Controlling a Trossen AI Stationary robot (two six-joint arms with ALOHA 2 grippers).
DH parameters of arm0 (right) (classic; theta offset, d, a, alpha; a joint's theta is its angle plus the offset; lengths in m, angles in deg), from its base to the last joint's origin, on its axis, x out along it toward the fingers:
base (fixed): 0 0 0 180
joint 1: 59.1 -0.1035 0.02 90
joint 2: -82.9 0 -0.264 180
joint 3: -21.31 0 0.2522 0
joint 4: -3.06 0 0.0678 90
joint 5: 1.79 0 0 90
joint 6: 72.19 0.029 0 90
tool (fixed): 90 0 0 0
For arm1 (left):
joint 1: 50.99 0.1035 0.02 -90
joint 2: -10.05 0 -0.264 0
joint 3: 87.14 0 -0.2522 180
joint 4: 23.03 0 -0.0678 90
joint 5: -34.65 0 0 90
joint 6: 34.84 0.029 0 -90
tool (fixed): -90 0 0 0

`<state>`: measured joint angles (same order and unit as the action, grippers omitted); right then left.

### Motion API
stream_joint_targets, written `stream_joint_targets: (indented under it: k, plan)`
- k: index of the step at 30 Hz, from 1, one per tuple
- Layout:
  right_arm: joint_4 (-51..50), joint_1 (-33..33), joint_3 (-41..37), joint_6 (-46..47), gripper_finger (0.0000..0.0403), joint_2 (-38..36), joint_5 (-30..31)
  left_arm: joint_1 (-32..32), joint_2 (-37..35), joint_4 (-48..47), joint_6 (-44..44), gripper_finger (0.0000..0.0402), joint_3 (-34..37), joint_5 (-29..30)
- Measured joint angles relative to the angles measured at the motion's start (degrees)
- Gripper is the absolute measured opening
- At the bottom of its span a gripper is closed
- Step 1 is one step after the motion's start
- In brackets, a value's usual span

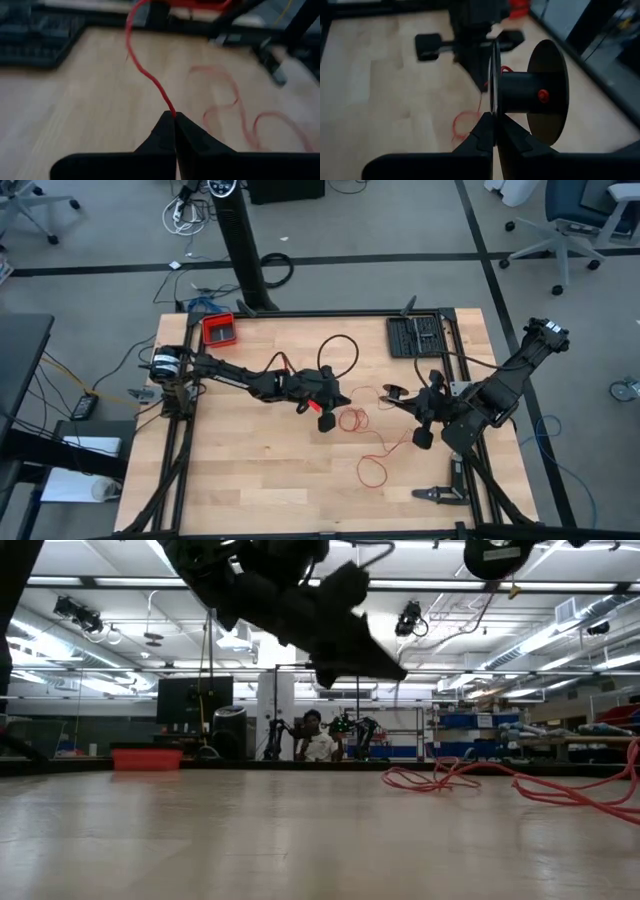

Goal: Coil cords
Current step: Coil the red wire onto the spool

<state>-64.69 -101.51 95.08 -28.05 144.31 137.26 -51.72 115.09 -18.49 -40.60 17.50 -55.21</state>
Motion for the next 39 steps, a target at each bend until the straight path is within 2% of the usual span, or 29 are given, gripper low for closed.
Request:
stream_joint_targets:
  k: [5,13,18,22,28,39]
  plan:
    - [-2.87,0.0,0.0,2.68,0.0005,-0.02,-5.85,0.24,-2.02,-8.35,1.24,0.0,0.0,-0.07]
    - [-4.22,0.0,0.0,6.37,0.0005,0.44,-15.54,0.26,-9.57,-20.04,4.26,0.0,0.0,-1.55]
    - [-4.16,0.0,0.0,6.83,0.0005,0.83,-17.3,0.24,-13.4,-25.77,4.32,0.0,-0.02,-2.48]
    - [-3.76,0.0,0.0,6.84,0.0005,0.83,-17.62,0.19,-15.08,-30.7,5.53,0.0,-0.02,-0.64]
    - [-2.12,0.02,0.0,6.89,0.0005,1.11,-18.32,0.17,-16.35,-32.87,5.7,0.0,-0.07,1.6]
    - [-2.29,2.43,-2.1,9.0,0.0005,3.44,-23.6,-0.85,-20.24,-27.43,8.49,0.0,-0.63,1.92]
